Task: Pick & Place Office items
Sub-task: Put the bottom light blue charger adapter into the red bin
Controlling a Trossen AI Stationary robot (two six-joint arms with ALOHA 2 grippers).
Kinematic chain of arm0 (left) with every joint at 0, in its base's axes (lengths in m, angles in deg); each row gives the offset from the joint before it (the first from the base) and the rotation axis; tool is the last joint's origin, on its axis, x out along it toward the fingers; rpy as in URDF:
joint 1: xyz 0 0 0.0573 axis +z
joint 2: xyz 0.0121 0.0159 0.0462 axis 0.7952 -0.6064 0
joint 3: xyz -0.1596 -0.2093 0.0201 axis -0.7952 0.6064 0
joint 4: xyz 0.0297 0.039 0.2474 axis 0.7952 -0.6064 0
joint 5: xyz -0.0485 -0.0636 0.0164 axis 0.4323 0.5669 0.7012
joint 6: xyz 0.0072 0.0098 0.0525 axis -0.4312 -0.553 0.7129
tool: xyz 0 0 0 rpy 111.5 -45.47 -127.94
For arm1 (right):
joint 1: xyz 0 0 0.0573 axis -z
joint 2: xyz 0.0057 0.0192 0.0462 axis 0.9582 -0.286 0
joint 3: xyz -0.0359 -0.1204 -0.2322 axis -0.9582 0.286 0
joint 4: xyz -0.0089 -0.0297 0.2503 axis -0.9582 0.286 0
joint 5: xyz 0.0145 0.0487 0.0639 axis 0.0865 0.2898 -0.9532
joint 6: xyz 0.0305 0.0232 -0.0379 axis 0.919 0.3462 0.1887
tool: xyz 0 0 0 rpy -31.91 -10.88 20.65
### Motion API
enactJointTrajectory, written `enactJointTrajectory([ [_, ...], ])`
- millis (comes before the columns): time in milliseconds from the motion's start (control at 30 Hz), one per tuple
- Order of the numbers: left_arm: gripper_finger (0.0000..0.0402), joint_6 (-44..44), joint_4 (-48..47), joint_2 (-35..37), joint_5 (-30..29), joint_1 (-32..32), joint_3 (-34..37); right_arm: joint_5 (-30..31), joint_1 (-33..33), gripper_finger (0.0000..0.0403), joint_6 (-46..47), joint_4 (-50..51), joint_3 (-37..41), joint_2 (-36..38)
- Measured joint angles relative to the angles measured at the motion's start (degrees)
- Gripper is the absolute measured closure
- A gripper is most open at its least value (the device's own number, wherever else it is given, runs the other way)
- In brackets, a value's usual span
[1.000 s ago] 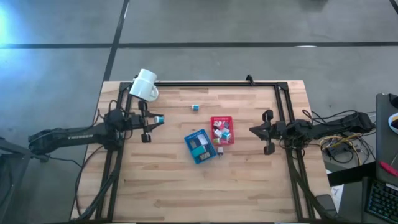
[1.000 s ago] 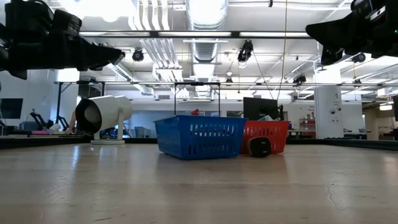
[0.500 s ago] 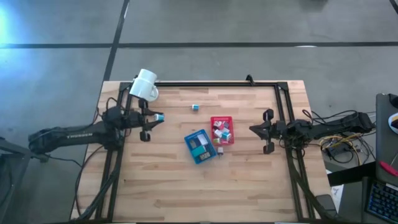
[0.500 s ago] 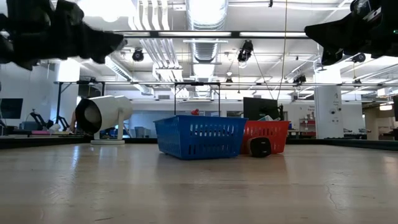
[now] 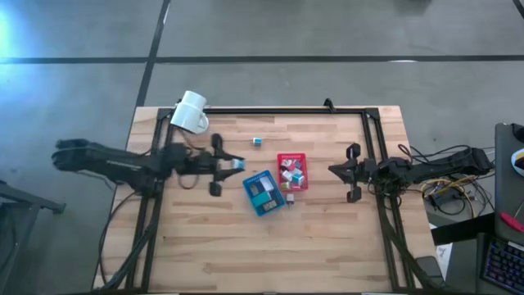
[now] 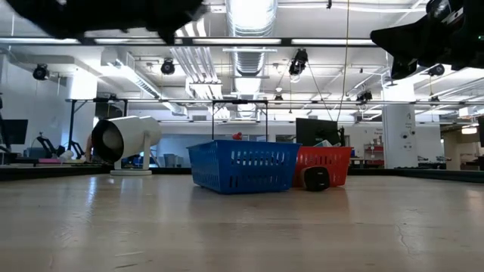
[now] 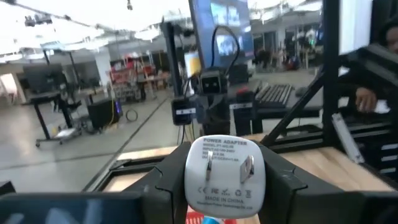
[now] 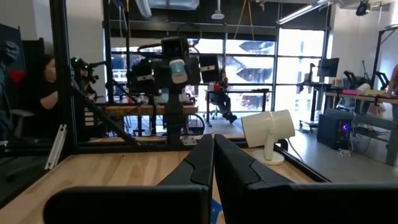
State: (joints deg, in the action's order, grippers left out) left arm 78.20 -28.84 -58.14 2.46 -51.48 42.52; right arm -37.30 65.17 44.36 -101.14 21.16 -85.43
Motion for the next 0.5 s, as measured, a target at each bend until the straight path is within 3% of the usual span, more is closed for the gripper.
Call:
enactJointTrajectory([
  [167, 0.0271, 1.8, -6.9, -16.7, 0.2, 1.2, -14.0, 0.0, 0.0, 0.0394, 0.9, 0.0, 0.0, -0.8],
  [333, 0.0271, 2.6, -16.3, -33.9, 4.3, 2.2, -29.7, 0.0, 0.0, 0.0394, 1.3, 0.0, 0.0, -1.5],
  [500, 0.0271, 4.1, -26.6, -47.6, 5.9, 3.2, -43.8, 0.0, 0.0, 0.0394, 1.1, 0.0, 0.0, -1.5],
])
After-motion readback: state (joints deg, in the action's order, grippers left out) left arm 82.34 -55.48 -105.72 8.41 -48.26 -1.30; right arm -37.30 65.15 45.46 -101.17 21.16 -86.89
